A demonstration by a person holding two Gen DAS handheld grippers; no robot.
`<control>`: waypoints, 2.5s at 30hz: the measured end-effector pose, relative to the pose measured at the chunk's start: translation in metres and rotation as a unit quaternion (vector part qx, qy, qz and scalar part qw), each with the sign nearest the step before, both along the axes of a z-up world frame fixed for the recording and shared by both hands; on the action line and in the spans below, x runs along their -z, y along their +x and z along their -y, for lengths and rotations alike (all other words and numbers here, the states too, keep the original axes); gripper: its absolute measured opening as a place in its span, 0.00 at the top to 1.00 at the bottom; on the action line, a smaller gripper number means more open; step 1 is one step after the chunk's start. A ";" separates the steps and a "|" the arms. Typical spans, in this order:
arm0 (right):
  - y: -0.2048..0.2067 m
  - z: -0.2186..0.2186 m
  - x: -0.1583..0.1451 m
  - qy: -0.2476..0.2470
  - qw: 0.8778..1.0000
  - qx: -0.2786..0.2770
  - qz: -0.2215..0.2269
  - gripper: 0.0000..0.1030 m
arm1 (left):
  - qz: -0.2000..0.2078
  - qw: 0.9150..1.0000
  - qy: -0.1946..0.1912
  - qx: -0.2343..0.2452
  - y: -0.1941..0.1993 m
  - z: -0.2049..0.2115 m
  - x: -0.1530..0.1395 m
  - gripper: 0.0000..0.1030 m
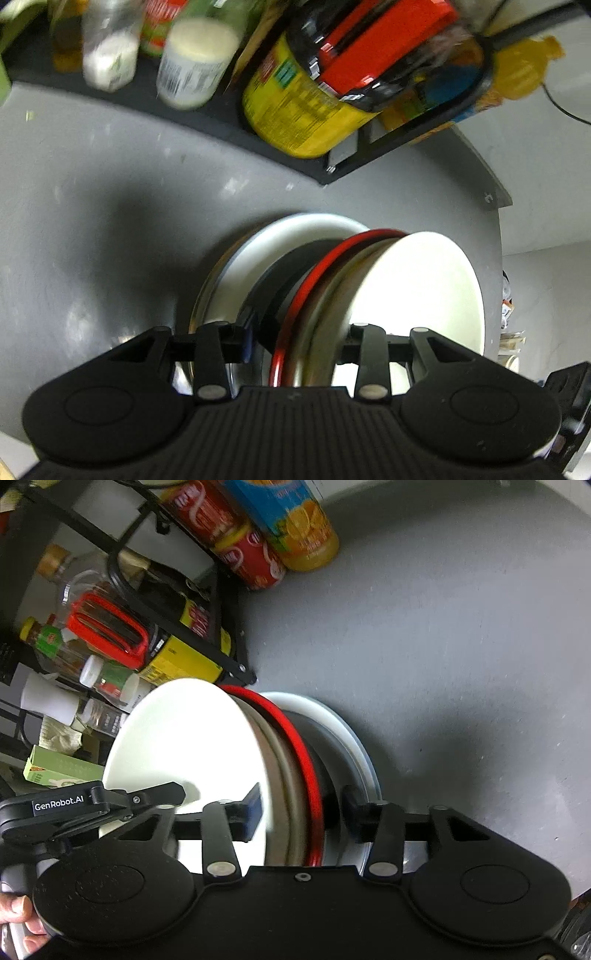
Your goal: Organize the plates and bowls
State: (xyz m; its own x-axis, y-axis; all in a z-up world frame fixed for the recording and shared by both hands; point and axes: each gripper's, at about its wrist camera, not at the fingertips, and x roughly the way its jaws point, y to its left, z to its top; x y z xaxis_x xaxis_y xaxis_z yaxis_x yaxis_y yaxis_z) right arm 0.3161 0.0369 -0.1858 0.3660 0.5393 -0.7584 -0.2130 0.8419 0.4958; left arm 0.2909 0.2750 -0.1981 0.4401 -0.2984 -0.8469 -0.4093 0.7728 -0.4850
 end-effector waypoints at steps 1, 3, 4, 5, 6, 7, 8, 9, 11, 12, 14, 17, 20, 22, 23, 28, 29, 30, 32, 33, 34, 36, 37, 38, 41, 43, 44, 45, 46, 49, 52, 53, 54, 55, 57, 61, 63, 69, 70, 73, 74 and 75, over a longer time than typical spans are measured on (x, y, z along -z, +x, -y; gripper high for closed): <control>-0.003 0.001 -0.004 -0.003 1.000 0.004 0.009 0.39 | 0.007 1.000 0.008 0.006 0.000 0.001 -0.003 0.61; -0.008 0.004 -0.011 -0.006 1.000 0.009 0.023 0.33 | 0.011 0.999 0.029 0.021 0.002 0.004 -0.010 0.53; -0.011 0.006 -0.013 -0.007 0.999 0.013 0.029 0.31 | 0.012 0.999 0.041 0.027 0.002 0.005 -0.013 0.52; -0.015 0.010 -0.016 -0.008 0.999 0.018 0.035 0.31 | 0.016 0.998 0.056 0.033 0.002 0.006 -0.016 0.48; -0.018 0.014 -0.019 -0.010 0.999 0.021 0.040 0.29 | 0.020 0.997 0.070 0.038 0.001 0.007 -0.019 0.43; -0.021 0.017 -0.021 -0.014 0.999 0.025 0.044 0.26 | 0.024 0.995 0.084 0.043 0.000 0.008 -0.022 0.39; -0.024 0.022 -0.024 -0.017 0.998 0.028 0.051 0.24 | 0.026 0.994 0.093 0.047 0.000 0.009 -0.024 0.33; -0.026 0.026 -0.027 -0.019 0.998 0.032 0.058 0.20 | 0.028 0.993 0.100 0.050 -0.001 0.009 -0.026 0.29; -0.031 0.036 -0.033 -0.028 0.996 0.044 0.075 0.17 | 0.034 0.992 0.113 0.052 -0.003 0.010 -0.032 0.26; -0.032 0.040 -0.035 -0.032 0.995 0.050 0.082 0.16 | 0.039 0.991 0.116 0.054 -0.004 0.010 -0.034 0.25; -0.036 0.048 -0.040 -0.041 0.993 0.064 0.095 0.12 | 0.047 0.990 0.124 0.053 -0.006 0.012 -0.040 0.22; -0.041 0.063 -0.048 -0.041 0.990 0.082 0.111 0.05 | 0.057 0.988 0.134 0.048 -0.009 0.016 -0.051 0.20; -0.049 0.080 -0.057 -0.034 0.987 0.094 0.127 0.03 | 0.080 0.986 0.140 0.044 -0.015 0.021 -0.068 0.15; -0.057 0.090 -0.064 -0.035 0.984 0.097 0.145 0.00 | 0.092 0.983 0.151 0.044 -0.018 0.029 -0.079 0.14; -0.061 0.097 -0.068 -0.041 0.982 0.098 0.156 0.00 | 0.095 0.982 0.158 0.046 -0.019 0.033 -0.084 0.13; -0.082 0.128 -0.084 -0.046 0.976 0.106 0.184 0.00 | 0.121 0.975 0.180 0.041 -0.036 0.057 -0.111 0.10; -0.086 0.133 -0.086 -0.049 0.974 0.108 0.191 0.00 | 0.124 0.974 0.184 0.039 -0.041 0.063 -0.115 0.09; -0.092 0.139 -0.089 -0.054 0.972 0.112 0.199 0.00 | 0.127 0.973 0.189 0.038 -0.045 0.068 -0.118 0.08; -0.100 0.150 -0.095 -0.059 0.969 0.114 0.211 0.00 | 0.140 0.968 0.202 0.042 -0.056 0.082 -0.125 0.07; -0.105 0.156 -0.097 -0.058 0.968 0.115 0.215 0.00 | 0.146 0.965 0.213 0.045 -0.062 0.090 -0.129 0.05; -0.109 0.161 -0.099 -0.057 0.968 0.115 0.217 0.00 | 0.151 0.963 0.221 0.045 -0.068 0.096 -0.133 0.04; -0.120 0.171 -0.103 -0.056 0.966 0.113 0.226 0.00 | 0.156 0.961 0.225 0.037 -0.081 0.107 -0.140 0.03; -0.126 0.175 -0.105 -0.056 0.965 0.112 0.231 0.00 | 0.158 0.961 0.226 0.032 -0.087 0.113 -0.143 0.02; -0.132 0.180 -0.107 -0.056 0.963 0.113 0.237 0.00 | 0.161 0.960 0.227 0.030 -0.094 0.117 -0.146 0.02; -0.150 0.194 -0.113 -0.063 0.957 0.122 0.257 0.00 | 0.170 0.957 0.234 0.030 -0.116 0.130 -0.157 0.01; -0.161 0.202 -0.115 -0.064 0.953 0.125 0.268 0.00 | 0.175 0.954 0.240 0.035 -0.130 0.140 -0.163 0.01; -0.166 0.205 -0.116 -0.063 0.952 0.126 0.272 0.00 | 0.176 0.953 0.244 0.036 -0.137 0.143 -0.164 0.01; -0.171 0.209 -0.116 -0.061 0.952 0.125 0.273 0.00 | 0.179 0.951 0.249 0.035 -0.146 0.148 -0.167 0.01; -0.176 0.212 -0.117 -0.060 0.952 0.124 0.275 0.00 | 0.181 0.950 0.251 0.034 -0.153 0.151 -0.168 0.01; -0.189 0.222 -0.116 -0.060 0.950 0.122 0.281 0.00 | 0.185 0.947 0.262 0.036 -0.174 0.163 -0.173 0.01; -0.202 0.229 -0.115 -0.061 0.949 0.122 0.283 0.00 | 0.195 0.941 0.272 0.045 -0.192 0.174 -0.174 0.01; -0.205 0.231 -0.115 -0.062 0.949 0.123 0.282 0.00 | 0.197 0.940 0.273 0.048 -0.198 0.178 -0.174 0.01; -0.209 0.233 -0.114 -0.065 0.949 0.125 0.281 0.00 | 0.199 0.940 0.274 0.050 -0.203 0.182 -0.174 0.01; -0.213 0.233 -0.114 -0.068 0.949 0.126 0.282 0.00 | 0.201 0.939 0.274 0.052 -0.209 0.185 -0.174 0.01; -0.222 0.236 -0.113 -0.071 0.947 0.128 0.285 0.00 | 0.205 0.938 0.274 0.055 -0.219 0.193 -0.174 0.01; -0.239 0.241 -0.111 -0.078 0.945 0.135 0.287 0.00 | 0.214 0.936 0.273 0.066 -0.236 0.203 -0.173 0.01; -0.249 0.243 -0.111 -0.079 0.944 0.141 0.288 0.00 | 0.220 0.934 0.270 0.073 -0.244 0.208 -0.173 0.01; -0.273 0.242 -0.109 -0.090 0.938 0.156 0.295 0.00 | 0.237 0.932 0.263 0.084 -0.266 0.212 -0.171 0.01; -0.276 0.242 -0.108 -0.091 0.938 0.158 0.295 0.00 | 0.239 0.931 0.264 0.086 -0.269 0.213 -0.171 0.01; -0.285 0.240 -0.104 -0.096 0.937 0.164 0.293 0.00 | 0.242 0.929 0.266 0.093 -0.278 0.214 -0.169 0.01; -0.287 0.238 -0.103 -0.100 0.937 0.163 0.294 0.00 | 0.243 0.929 0.264 0.094 -0.280 0.213 -0.168 0.01; -0.290 0.236 -0.101 -0.106 0.936 0.163 0.292 0.00 | 0.245 0.929 0.262 0.094 -0.284 0.213 -0.168 0.01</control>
State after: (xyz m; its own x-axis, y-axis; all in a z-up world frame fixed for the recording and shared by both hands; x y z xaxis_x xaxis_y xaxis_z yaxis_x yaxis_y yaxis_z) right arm 0.0264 -0.1992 -0.0850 0.8712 0.1869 -0.4539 -0.1106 0.9756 0.1895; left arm 0.0073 0.0620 -0.0305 0.7926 -0.0133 -0.6096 -0.0717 0.9908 -0.1149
